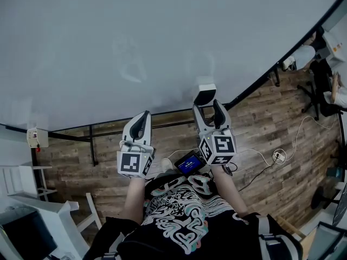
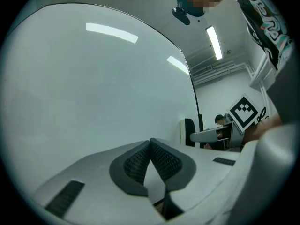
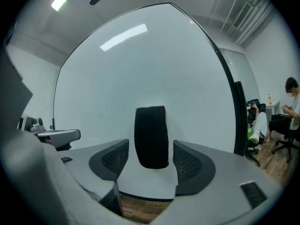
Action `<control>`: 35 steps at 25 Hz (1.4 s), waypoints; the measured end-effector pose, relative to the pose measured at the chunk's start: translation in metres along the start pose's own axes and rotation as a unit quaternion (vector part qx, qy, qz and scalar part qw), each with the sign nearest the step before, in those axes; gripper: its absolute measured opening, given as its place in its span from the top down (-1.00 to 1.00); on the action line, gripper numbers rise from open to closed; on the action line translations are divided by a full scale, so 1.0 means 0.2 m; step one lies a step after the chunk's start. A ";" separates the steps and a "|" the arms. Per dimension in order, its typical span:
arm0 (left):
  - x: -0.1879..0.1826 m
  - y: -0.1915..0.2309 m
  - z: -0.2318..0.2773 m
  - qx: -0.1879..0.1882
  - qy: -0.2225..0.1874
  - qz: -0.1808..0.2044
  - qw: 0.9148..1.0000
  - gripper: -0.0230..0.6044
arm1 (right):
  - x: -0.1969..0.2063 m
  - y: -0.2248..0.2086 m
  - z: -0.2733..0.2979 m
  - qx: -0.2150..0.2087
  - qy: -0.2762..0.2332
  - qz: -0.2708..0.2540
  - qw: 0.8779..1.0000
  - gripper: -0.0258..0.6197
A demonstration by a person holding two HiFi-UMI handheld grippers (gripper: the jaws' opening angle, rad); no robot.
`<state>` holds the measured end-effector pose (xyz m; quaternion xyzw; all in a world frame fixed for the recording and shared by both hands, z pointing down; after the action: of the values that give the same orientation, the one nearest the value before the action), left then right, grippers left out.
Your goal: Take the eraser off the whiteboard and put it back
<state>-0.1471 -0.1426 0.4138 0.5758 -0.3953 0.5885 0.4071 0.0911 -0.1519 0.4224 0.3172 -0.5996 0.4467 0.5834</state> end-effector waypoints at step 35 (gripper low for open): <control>0.02 0.04 0.06 -0.012 0.009 0.001 1.000 0.86 | -0.01 -0.05 0.16 0.010 -0.003 -0.028 1.000 0.12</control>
<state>-0.1505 -0.1570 0.4191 0.5652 -0.3994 0.5891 0.4172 0.0871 -0.1846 0.4240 0.3411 -0.5872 0.4355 0.5909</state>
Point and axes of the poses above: the fingertips, and each gripper's own axes: z forward along the fingers, y to its left, x out of its underside, the point moved 7 cm from there along -z, backward along the fingers, and after that the axes turned 11 degrees about -x, right-handed, at the moved point
